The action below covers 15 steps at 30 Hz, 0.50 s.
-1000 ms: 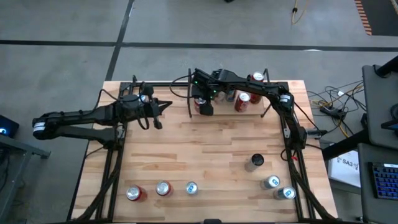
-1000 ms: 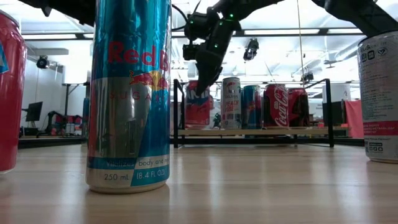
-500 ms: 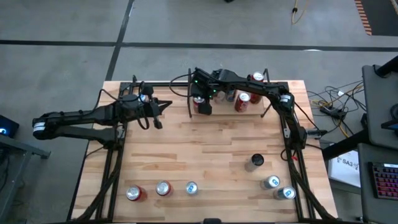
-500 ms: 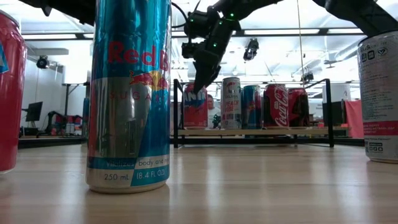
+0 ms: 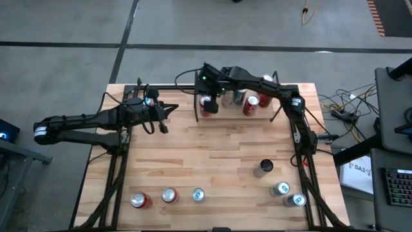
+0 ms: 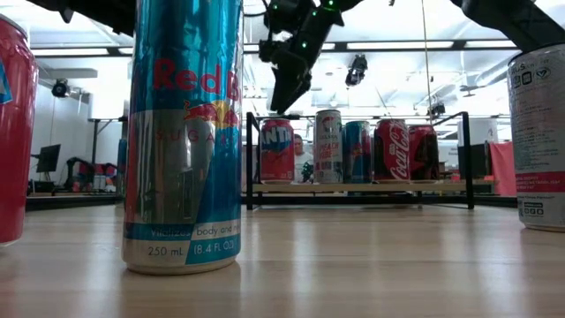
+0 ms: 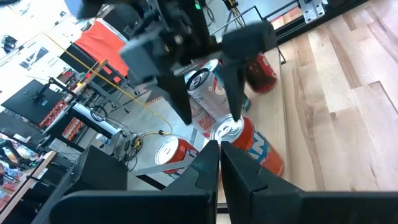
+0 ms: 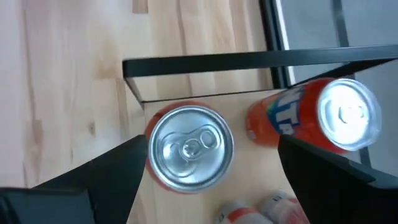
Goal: Place canned beverage on shelf
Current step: Put the orange soda can on the shelf
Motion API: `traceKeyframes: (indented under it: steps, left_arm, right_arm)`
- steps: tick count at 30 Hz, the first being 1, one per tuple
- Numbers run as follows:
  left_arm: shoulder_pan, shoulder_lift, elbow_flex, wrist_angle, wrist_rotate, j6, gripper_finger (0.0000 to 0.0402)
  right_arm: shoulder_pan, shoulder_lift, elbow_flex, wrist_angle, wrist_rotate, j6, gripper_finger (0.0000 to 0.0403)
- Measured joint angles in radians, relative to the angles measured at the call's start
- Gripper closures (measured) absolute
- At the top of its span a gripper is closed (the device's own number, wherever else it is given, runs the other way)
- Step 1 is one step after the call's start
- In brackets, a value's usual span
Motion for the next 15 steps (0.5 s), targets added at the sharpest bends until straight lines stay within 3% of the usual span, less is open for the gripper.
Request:
traceKeyframes:
  steps: [8,15]
  left_arm:
    - [0.0,0.0,0.0,0.0,0.0,0.0,0.0402]
    - [0.0,0.0,0.0,0.0,0.0,0.0,0.0402]
  right_arm:
    - [0.062,-0.002,0.05,-0.124,-0.029,0.017,0.0097]
    - [0.086,-0.002,0.031,-0.185,-0.143,0.04,0.0189]
